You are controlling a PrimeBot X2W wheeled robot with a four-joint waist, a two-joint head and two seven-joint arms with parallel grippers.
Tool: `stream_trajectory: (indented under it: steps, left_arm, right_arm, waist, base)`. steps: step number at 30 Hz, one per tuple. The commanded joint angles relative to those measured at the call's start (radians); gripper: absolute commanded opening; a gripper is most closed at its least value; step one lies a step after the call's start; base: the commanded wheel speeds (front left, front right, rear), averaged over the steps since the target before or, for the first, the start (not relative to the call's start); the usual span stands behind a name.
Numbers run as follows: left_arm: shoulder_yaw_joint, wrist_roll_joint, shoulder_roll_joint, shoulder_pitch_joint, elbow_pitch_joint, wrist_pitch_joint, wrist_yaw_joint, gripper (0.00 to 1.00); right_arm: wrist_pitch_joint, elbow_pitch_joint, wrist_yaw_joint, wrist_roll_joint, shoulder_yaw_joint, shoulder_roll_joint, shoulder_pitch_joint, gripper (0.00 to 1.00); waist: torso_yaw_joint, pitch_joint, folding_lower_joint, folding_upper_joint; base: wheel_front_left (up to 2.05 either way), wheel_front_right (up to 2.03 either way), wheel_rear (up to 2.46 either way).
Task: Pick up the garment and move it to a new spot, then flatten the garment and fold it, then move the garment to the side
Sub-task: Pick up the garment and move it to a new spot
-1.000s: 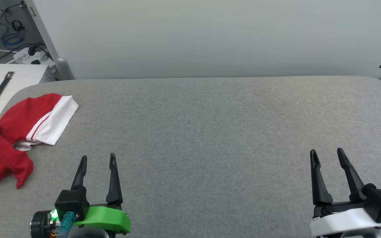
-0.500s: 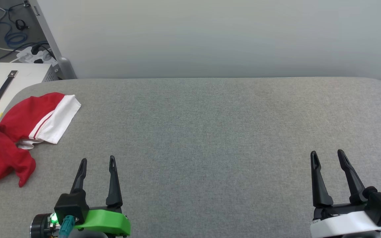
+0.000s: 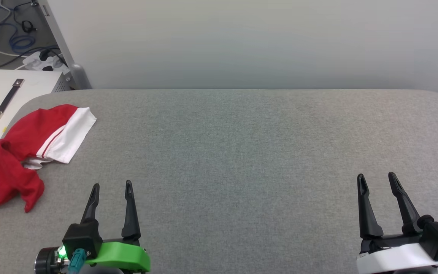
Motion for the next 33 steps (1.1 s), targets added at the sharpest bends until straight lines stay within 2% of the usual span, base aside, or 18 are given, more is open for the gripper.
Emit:
stream_trajectory:
  steps: [1,10,33]
  left_arm:
    - [0.004,0.000,-0.005,0.002,0.003,-0.006,0.003,1.00]
    - [0.023,-0.002,-0.005,-0.014,0.001,-0.006,0.009,1.00]
    - [0.056,-0.043,-0.005,-0.054,0.006,-0.006,0.017,1.00]
  right_arm:
    - [-0.006,-0.007,-0.001,-0.003,0.002,0.002,0.009,1.00]
    - [-0.006,-0.017,-0.001,-0.013,0.014,0.002,-0.001,1.00]
    - [-0.006,-0.025,-0.001,-0.045,0.029,0.002,-0.028,1.00]
  waist:
    - [0.010,0.004,0.0000,0.0000]
    - [0.081,0.023,0.0000,0.0000]
    - [0.368,0.083,0.0000,0.0000]
  base:
    - [0.00,0.00,0.00]
    - [0.00,0.00,0.00]
    - [0.00,0.00,0.00]
